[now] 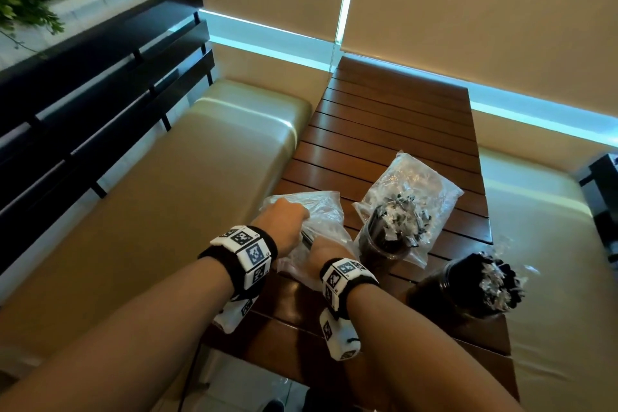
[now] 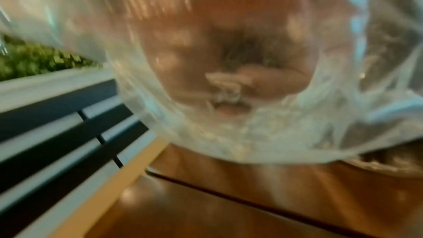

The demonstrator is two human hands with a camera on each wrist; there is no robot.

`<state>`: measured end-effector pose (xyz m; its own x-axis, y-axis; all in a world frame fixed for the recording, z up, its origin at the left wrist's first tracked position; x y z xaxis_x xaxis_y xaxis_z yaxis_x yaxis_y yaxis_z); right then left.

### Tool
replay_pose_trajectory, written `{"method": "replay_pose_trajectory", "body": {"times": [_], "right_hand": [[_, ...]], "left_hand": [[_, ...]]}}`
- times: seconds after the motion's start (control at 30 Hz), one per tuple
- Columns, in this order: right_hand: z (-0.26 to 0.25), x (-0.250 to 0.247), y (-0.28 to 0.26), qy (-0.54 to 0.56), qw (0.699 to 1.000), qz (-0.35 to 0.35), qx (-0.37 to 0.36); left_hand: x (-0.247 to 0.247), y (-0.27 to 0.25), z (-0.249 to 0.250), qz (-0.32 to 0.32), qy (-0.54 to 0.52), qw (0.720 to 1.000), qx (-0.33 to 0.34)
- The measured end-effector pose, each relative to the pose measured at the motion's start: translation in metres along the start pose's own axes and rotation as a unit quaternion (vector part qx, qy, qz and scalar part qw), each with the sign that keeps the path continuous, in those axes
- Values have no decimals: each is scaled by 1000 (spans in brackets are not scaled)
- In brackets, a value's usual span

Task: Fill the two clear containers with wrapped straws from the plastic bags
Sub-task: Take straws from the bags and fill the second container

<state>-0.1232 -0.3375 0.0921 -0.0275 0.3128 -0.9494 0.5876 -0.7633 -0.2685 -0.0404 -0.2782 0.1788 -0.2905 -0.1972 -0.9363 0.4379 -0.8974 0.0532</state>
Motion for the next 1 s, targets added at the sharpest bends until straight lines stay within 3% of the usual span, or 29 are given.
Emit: {"method": "replay_pose_trajectory", "body": {"times": [0.2, 0.33, 0.5, 0.63, 0.8, 0.87, 0.93, 1.0], "right_hand": [[8, -51, -30, -47, 996, -33, -75], [36, -101, -56, -65, 991, -74, -86], [74, -155, -84, -24, 996, -50, -68], [86, -193, -95, 51, 994, 31, -90], [65, -204, -88, 182, 959, 177, -125], [58, -194, -83, 217, 941, 229, -125], [52, -184, -78, 236, 927, 262, -127], [44, -180, -76, 260, 913, 290, -125]], "left_hand": [[15, 24, -24, 8, 12, 1000, -26], [26, 40, -34, -1, 20, 999, -49], [23, 56, -36, 28, 21, 996, -85], [23, 52, -30, 9, 46, 995, -90], [38, 20, 4, -146, 113, 982, -27], [28, 13, 26, -170, 101, 980, -8], [2, 14, 42, -89, 47, 995, 13], [-36, 15, 51, 23, -106, 994, 28]]}}
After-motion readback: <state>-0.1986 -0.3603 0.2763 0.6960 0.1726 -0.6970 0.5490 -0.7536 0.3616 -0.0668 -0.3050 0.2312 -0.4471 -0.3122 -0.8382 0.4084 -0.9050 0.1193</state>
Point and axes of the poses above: each hand's wrist, its own y-axis towards the middle knuckle, its own x-axis out of the palm, z = x × y, the point moved 3 cm from there along y, towards the middle knuckle, and after that the axes turned 14 degrees about z, right-handed, at the moved point
